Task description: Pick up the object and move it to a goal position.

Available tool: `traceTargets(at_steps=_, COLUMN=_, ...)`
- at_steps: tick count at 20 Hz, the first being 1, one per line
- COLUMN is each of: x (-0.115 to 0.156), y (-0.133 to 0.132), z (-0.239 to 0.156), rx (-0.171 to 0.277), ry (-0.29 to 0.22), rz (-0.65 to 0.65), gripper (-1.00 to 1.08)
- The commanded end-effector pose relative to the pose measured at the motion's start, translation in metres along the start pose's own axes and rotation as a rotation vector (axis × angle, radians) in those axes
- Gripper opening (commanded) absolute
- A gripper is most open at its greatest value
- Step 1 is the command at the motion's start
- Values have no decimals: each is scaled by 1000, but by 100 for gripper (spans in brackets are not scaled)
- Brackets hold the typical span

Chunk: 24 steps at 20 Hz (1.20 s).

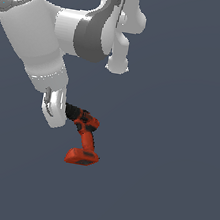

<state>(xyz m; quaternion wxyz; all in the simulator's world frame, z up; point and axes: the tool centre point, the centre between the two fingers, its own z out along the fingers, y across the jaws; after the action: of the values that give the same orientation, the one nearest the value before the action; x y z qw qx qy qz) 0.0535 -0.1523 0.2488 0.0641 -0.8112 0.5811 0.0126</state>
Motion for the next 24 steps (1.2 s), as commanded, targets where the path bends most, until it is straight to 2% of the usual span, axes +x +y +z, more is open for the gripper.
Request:
traceTargets(at_steps=1, x=13, y=0, z=-31, rx=7, ry=4, rz=-2, gripper=-100)
traceTargets(at_steps=12, x=55, y=2, z=-114, rx=6, ry=3, rz=-3, gripper=-100)
traceTargets(at_steps=24, x=80, y=1, z=-160, rx=7, ry=2, rz=-4, gripper=-100)
